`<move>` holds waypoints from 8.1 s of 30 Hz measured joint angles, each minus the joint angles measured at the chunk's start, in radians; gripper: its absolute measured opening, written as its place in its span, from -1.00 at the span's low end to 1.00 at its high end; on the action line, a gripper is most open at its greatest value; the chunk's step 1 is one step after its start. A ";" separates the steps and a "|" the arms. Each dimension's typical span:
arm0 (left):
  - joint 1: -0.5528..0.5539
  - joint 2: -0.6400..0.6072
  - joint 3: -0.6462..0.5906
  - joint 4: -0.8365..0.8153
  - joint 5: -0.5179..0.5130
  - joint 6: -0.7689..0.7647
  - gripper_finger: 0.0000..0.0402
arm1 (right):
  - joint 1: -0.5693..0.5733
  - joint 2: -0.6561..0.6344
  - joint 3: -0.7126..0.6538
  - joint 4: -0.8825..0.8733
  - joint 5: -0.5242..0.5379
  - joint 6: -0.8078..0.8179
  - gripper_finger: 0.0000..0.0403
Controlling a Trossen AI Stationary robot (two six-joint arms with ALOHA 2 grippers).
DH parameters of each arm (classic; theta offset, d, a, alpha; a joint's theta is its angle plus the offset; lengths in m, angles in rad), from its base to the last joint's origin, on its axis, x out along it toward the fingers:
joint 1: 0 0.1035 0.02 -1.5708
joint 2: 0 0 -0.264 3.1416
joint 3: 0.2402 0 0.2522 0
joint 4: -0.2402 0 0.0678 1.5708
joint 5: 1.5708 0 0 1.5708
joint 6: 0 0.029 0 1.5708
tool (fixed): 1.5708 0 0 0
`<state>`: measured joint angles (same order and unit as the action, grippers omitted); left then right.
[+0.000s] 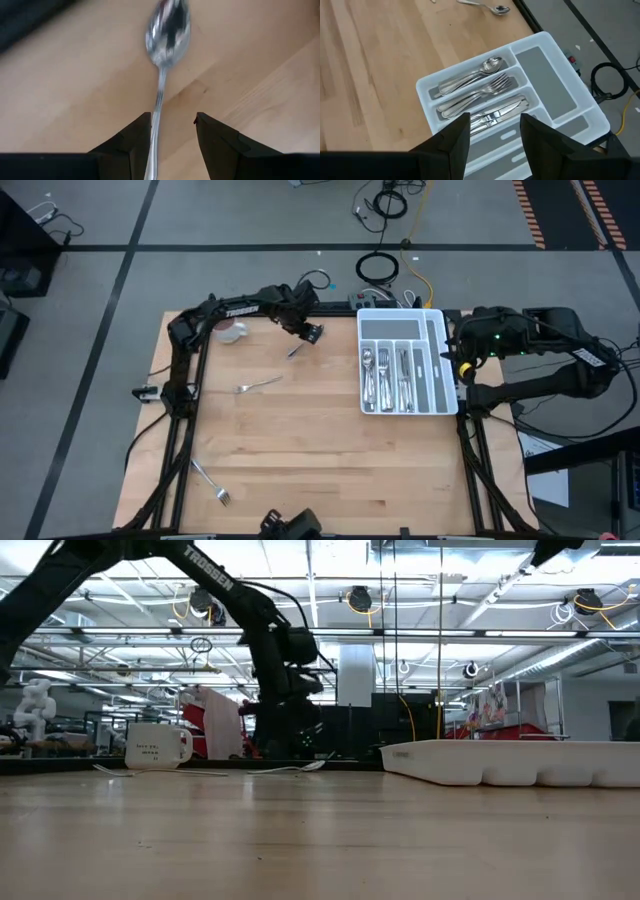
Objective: Sort silverware
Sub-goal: Put the silver spoon into the silverware tray, then put the silver fork into the silverware tray
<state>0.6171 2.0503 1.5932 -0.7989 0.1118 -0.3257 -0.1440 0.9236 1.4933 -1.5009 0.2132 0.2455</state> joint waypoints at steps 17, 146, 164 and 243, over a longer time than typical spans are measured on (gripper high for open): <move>0.011 0.137 0.001 0.013 0.059 0.021 -0.77 | 0.002 0.002 -0.002 0.025 -0.006 0.037 -0.20; -0.449 0.275 0.469 0.258 -0.260 -0.825 -0.94 | 0.002 -0.063 -0.379 0.277 0.021 0.188 -0.20; -0.457 0.346 0.474 0.219 -0.315 -0.898 -0.94 | 0.002 -0.095 -0.379 0.280 0.021 0.206 -0.20; -0.912 -0.474 -0.141 -0.580 -0.237 -0.788 -0.30 | 0.002 -0.095 -0.379 0.325 0.021 0.152 -0.20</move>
<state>-0.2950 1.5764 1.4525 -1.3793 -0.1256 -1.1141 -0.1425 0.8288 1.1145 -1.1760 0.2340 0.3977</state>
